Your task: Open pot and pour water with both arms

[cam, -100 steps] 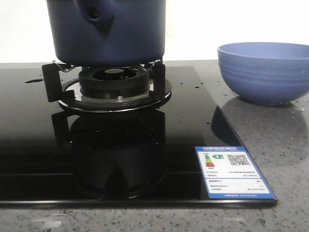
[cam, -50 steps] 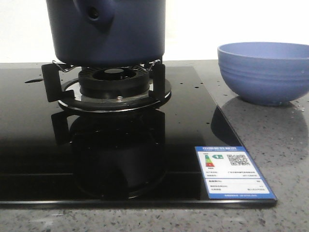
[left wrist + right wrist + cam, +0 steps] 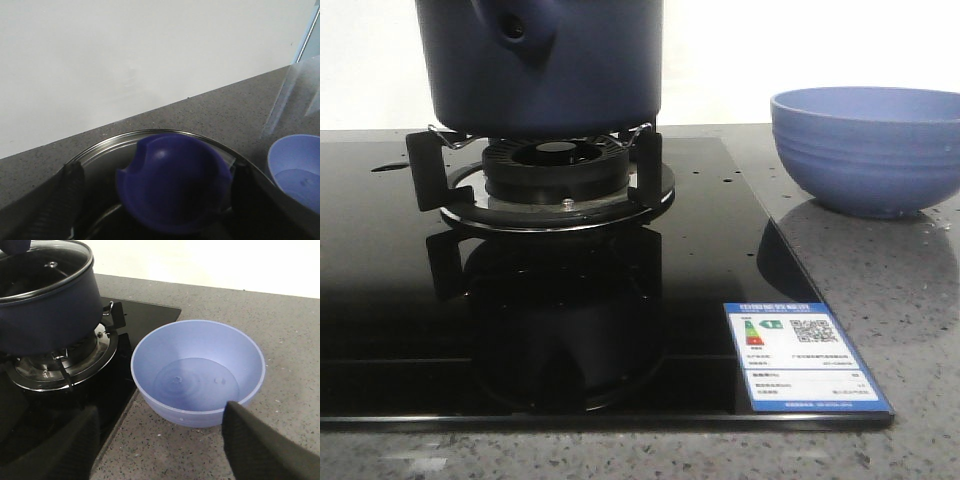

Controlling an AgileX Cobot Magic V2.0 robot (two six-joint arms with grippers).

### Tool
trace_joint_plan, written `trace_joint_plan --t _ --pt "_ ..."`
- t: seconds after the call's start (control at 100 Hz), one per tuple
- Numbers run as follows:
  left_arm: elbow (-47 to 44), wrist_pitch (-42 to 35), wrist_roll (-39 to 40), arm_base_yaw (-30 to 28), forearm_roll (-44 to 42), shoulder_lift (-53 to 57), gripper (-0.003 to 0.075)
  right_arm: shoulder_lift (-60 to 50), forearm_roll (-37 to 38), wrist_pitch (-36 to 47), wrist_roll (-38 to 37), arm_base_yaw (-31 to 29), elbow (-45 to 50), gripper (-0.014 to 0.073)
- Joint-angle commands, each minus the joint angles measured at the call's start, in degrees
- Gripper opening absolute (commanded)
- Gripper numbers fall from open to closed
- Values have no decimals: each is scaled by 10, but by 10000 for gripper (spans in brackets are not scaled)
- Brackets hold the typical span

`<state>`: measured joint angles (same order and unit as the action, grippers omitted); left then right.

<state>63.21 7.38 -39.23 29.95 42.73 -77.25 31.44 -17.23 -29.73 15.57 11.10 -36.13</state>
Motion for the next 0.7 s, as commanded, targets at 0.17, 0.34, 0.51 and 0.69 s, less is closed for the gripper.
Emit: trace_joint_plan --t 0.17,0.34,0.51,0.69 --pt "36 -19 0 4 8 -15 557 8 -3 43 7 2 -20 471" --pt "36 -19 0 4 8 -20 557 8 -3 43 7 2 -20 471" --pt "36 -24 0 4 7 -27 555 8 -3 43 7 2 -20 471" --pt "37 -27 -13 4 7 -37 555 8 -3 43 7 2 -20 471"
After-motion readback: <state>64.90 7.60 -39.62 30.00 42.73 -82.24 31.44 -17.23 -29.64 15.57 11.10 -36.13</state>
